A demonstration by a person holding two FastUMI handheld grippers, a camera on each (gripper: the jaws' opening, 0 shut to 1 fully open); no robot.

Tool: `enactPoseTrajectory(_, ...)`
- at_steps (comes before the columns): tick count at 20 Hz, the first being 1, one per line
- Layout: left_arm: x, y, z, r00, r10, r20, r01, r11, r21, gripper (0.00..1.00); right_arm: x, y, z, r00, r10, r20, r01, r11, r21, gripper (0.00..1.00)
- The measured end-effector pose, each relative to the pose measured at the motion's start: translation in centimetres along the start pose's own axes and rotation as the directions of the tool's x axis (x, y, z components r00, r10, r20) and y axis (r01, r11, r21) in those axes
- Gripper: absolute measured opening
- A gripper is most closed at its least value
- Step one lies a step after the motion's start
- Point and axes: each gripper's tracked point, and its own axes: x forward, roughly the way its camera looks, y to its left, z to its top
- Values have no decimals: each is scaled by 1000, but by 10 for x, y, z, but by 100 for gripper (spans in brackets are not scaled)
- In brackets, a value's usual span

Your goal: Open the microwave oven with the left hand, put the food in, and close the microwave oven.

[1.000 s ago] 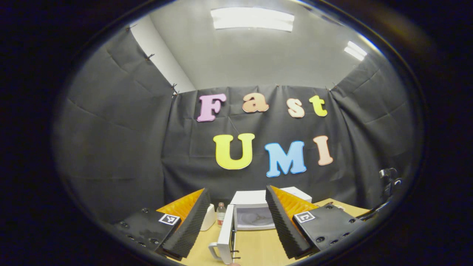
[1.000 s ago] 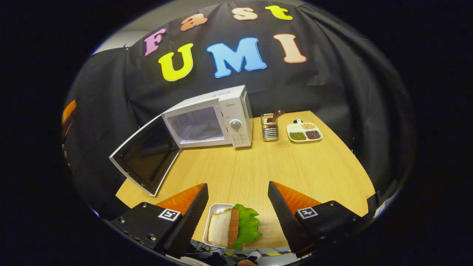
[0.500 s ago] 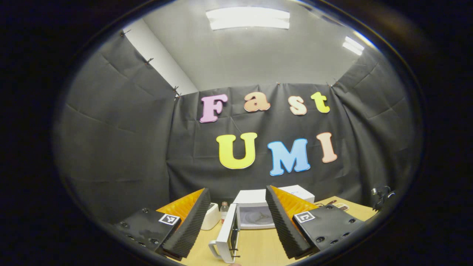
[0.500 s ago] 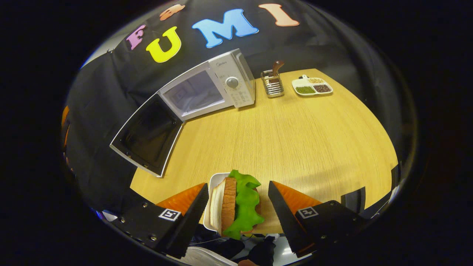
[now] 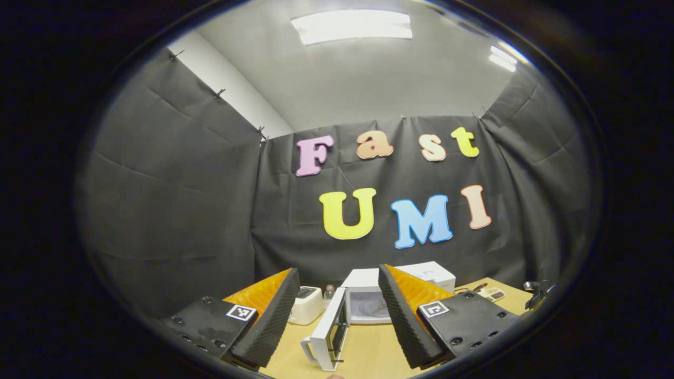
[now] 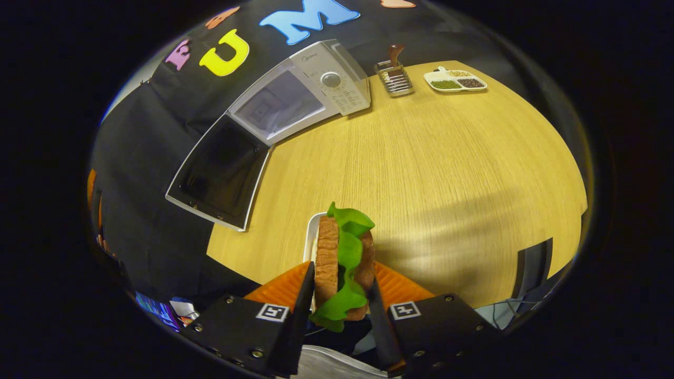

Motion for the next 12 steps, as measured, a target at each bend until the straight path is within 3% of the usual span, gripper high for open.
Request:
enactPoseTrajectory(2, -1, -1, -2, 1000, 2, -7, -2, 1000, 6, 96, -5, 4, 0, 1000, 8, -8, -8, 1000, 3, 43)
enactPoseTrajectory(12, 40, 10, -6, 999, -46, 16, 47, 996, -69, 95, -22, 58, 47, 990, 48, 133, -44, 999, -32, 42)
